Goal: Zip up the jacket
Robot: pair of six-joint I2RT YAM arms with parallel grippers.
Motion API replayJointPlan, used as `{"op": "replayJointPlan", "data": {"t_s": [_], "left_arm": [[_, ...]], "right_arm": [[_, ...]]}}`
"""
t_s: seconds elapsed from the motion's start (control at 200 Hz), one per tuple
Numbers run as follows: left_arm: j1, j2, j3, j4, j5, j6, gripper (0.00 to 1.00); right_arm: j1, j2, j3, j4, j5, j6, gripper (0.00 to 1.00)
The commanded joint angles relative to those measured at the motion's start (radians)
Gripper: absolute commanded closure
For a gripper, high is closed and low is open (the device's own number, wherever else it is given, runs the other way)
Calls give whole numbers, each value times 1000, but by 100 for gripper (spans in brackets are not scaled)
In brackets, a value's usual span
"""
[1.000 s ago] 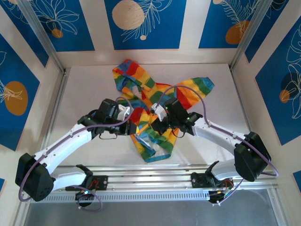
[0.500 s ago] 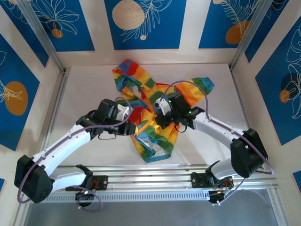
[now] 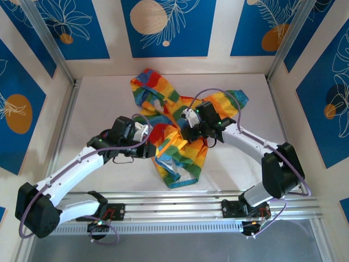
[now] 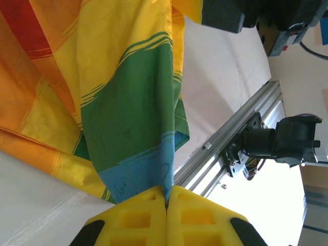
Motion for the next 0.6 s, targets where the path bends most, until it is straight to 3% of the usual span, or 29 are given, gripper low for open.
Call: {"op": "replayJointPlan", "data": {"t_s": [0.0, 0.595], "left_arm": [[12, -22, -17, -64, 17, 2, 100], [15, -44, 1, -143, -20, 12, 100]], "right_arm": [[-41, 25, 54, -6, 48, -3, 100], [-108, 179, 208, -13, 43, -24, 100]]}}
